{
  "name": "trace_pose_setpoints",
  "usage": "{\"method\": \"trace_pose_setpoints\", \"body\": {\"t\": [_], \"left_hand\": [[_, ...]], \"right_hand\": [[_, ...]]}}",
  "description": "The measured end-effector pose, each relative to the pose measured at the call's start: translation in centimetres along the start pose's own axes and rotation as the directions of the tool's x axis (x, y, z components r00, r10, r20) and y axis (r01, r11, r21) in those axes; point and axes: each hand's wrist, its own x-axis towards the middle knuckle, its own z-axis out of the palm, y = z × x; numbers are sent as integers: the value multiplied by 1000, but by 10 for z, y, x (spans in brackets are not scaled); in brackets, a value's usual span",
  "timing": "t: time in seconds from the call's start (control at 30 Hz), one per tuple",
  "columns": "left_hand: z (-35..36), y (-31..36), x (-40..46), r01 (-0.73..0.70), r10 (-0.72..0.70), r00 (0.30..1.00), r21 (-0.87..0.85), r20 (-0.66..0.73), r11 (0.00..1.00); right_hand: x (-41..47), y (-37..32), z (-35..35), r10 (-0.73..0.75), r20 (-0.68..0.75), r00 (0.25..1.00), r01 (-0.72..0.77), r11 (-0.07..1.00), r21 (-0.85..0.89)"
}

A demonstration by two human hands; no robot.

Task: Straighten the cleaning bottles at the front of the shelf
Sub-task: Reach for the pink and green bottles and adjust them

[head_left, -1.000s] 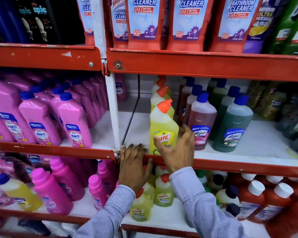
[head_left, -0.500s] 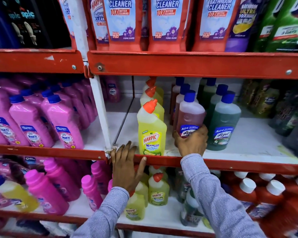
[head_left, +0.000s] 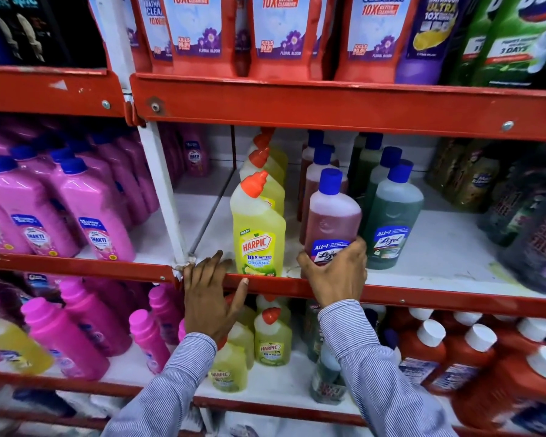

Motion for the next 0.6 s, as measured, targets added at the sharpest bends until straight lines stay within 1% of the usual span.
{"method": "trace_pose_setpoints", "body": {"t": [0.07,0.13,0.23,0.3,0.37,0.43,0.5,0.6], "left_hand": [[-1,0,0,-1,1,1000,5,-1,1000],[-1,1,0,-3,3,1000,6,-4,1000],[0,1,0,-4,4,1000,1,-8,1000],[0,1,1,-5,5,1000,3,-12,1000],[1,1,0,-7,7,1000,13,-15,1000],[1,1,1,-6,6,1000,21,-16,1000],[0,3,1,-8,8,1000,22,-20,1000],[-2,5,2,-12,12,1000,24,-23,1000]], "right_hand": [[0,3,-3,-12,19,1000,11,999,43],[-3,9,-9,-41,15,999,39,991,128],[-9,27,-24,-94,-93,991,116,958,261],[-4,42,-33,-50,-197,979,107,950,292],[14,54,-38,32,-266,963,35,969,244],[38,60,-37,106,-223,969,-74,987,146],[57,58,-38,173,-124,977,-160,981,106],[70,55,-38,166,-58,984,-162,984,76]]}}
